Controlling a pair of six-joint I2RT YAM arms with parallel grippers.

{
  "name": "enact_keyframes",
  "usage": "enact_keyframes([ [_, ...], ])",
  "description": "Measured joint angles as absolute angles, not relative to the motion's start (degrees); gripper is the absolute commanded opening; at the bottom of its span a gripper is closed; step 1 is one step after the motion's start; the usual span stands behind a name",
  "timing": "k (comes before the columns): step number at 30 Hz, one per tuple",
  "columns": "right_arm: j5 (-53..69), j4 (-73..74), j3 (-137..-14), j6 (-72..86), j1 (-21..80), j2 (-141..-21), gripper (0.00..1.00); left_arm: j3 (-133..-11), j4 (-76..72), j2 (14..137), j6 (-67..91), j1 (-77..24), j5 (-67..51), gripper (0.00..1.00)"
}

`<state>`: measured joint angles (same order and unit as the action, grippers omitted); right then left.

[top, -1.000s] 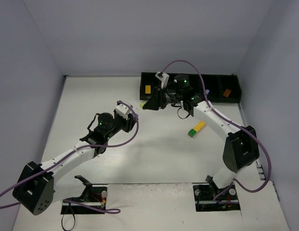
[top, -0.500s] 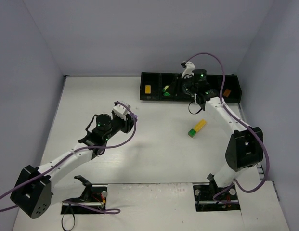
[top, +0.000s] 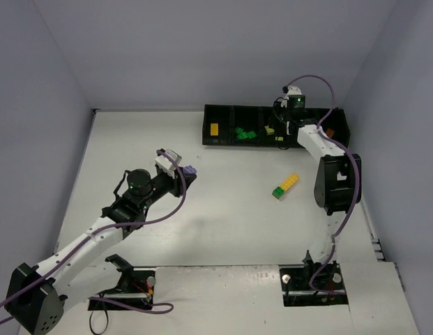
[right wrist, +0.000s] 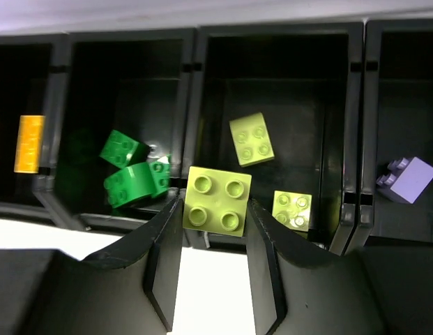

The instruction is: Sort the legos into containers by color

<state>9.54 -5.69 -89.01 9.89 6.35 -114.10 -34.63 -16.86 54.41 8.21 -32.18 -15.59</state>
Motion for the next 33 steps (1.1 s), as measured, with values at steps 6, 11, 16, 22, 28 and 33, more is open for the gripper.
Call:
enact_keyframes([
  [6,9.4,-5.3,-90.1,8.8,6.3,-115.3,0.09,-33.8,-14.6,52.2,8.2,-32.2,-15.8,0.0],
  [11,9.3,-6.1,-92.7,8.4,6.1,-117.0,0.48,-32.7,-13.9,52.3,8.2,-32.2,-16.6,0.0],
  [16,9.4,-6.0,-93.3,7.8,5.9,-119.3,0.63,-32.6,-13.8,52.7,7.9,-32.2,-17.6,0.0],
  [22,10.5,-5.3,-93.3,7.6,5.9,-119.5,0.64,-32.6,-14.1,53.2,6.5,-32.2,-18.5,0.0],
  [28,18.2,-4.6,-87.7,9.2,6.3,-112.6,0.57,-33.0,-14.7,56.0,3.6,-32.2,-19.4,0.0],
  [33,28.4,-4.6,-82.3,11.4,9.3,-101.5,0.57,-36.0,-15.0,59.1,0.1,-32.2,-19.8,0.0],
])
